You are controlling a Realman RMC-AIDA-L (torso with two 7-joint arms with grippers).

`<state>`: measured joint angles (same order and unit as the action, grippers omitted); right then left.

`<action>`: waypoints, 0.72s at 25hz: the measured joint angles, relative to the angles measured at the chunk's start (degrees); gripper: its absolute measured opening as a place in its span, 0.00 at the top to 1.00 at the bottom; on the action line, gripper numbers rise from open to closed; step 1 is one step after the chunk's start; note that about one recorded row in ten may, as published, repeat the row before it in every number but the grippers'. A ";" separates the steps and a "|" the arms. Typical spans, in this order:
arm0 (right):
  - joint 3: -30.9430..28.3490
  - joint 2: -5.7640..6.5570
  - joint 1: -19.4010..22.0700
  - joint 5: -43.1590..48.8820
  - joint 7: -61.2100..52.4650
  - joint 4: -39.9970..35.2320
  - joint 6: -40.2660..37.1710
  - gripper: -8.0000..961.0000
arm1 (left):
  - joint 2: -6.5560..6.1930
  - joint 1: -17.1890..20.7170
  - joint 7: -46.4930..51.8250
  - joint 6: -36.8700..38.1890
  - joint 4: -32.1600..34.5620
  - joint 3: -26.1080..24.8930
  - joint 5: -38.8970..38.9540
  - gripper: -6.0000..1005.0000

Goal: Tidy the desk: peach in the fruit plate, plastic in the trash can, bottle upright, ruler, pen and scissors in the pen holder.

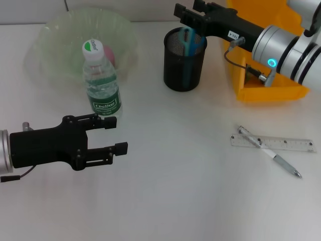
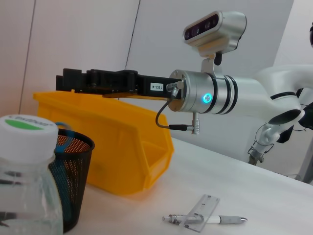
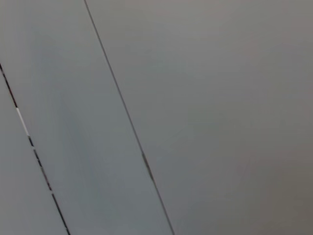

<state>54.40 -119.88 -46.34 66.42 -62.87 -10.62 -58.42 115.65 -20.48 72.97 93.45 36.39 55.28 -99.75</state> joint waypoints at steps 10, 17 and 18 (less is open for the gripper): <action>5.52 1.17 12.65 21.88 -29.63 -32.53 -13.30 0.31 | 0.01 0.12 0.38 0.39 0.00 0.14 0.00 0.27; 2.15 0.54 16.93 51.22 -54.39 -72.21 -39.94 0.30 | 0.01 0.23 0.33 0.48 0.00 0.34 0.00 0.27; 2.15 0.54 16.93 51.22 -54.39 -72.21 -39.94 0.28 | 0.03 0.20 0.34 0.48 0.00 0.38 0.00 0.27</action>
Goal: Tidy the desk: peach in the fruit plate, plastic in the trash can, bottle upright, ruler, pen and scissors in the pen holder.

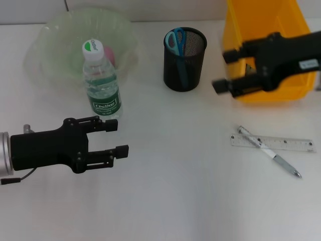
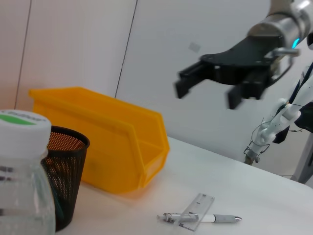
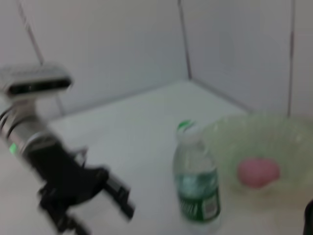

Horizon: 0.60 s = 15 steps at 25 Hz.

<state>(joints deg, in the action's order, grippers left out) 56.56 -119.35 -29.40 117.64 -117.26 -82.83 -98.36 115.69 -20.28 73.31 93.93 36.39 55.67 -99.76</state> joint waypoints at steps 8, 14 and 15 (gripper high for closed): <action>1.33 0.00 -2.85 19.98 -4.75 -15.07 -14.91 0.17 | 0.16 -0.22 0.08 -0.14 0.00 0.15 0.00 0.27; 8.26 -0.11 -3.04 28.06 -3.45 -10.11 -10.99 0.17 | 0.28 -0.29 0.10 -0.22 0.00 0.14 0.00 0.27; 9.55 -0.10 -3.03 28.68 -3.25 -8.18 -9.11 0.17 | 0.34 -0.29 0.11 -0.30 0.00 0.14 0.00 0.27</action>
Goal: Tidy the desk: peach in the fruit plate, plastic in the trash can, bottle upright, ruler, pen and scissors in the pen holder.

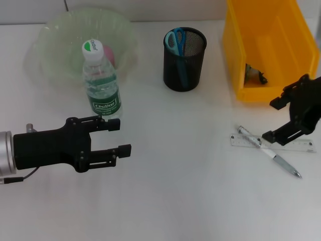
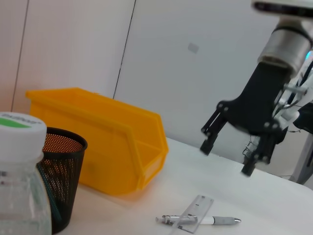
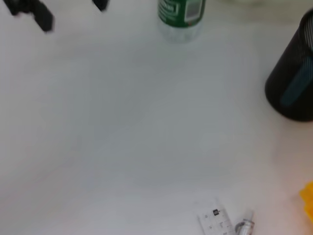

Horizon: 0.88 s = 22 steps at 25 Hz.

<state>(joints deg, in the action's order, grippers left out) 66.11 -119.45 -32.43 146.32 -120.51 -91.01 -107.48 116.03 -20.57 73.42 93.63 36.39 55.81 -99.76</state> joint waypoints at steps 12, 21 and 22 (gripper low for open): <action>13.63 0.11 -0.58 0.93 0.88 13.97 16.27 0.18 | 0.25 0.01 0.14 0.18 0.00 0.00 0.00 0.27; 19.96 -0.07 -1.92 0.60 0.96 19.57 24.36 0.18 | 0.34 0.30 0.15 0.15 0.00 0.00 0.00 0.27; 20.36 -0.08 -2.06 0.60 0.95 19.94 24.94 0.18 | 0.34 0.30 0.15 0.15 0.00 0.00 0.00 0.27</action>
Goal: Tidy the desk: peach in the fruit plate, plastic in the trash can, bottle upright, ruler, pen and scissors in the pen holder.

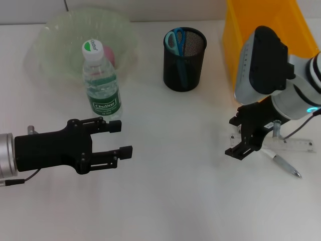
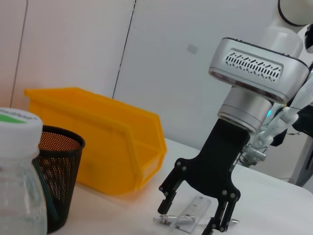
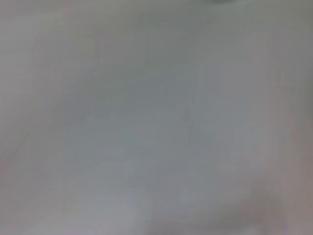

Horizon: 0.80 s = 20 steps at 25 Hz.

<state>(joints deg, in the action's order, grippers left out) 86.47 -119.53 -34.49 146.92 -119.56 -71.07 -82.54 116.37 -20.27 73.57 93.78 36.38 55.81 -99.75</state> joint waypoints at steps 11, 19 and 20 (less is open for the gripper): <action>0.03 0.06 -2.45 0.00 -0.41 5.33 1.66 0.18 | 0.00 0.40 0.00 -0.18 0.00 0.00 0.00 0.27; -0.10 0.23 -2.43 0.00 -0.15 5.38 0.85 0.19 | 0.00 0.20 0.00 -0.18 0.00 0.00 0.00 0.27; -0.10 0.24 -2.43 0.00 -0.14 5.38 0.79 0.19 | 0.00 0.18 0.00 -0.18 0.00 0.00 0.00 0.27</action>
<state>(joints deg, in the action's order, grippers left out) 86.38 -119.29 -36.92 146.92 -119.70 -65.69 -81.75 116.37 -20.09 73.57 93.60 36.39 55.81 -99.76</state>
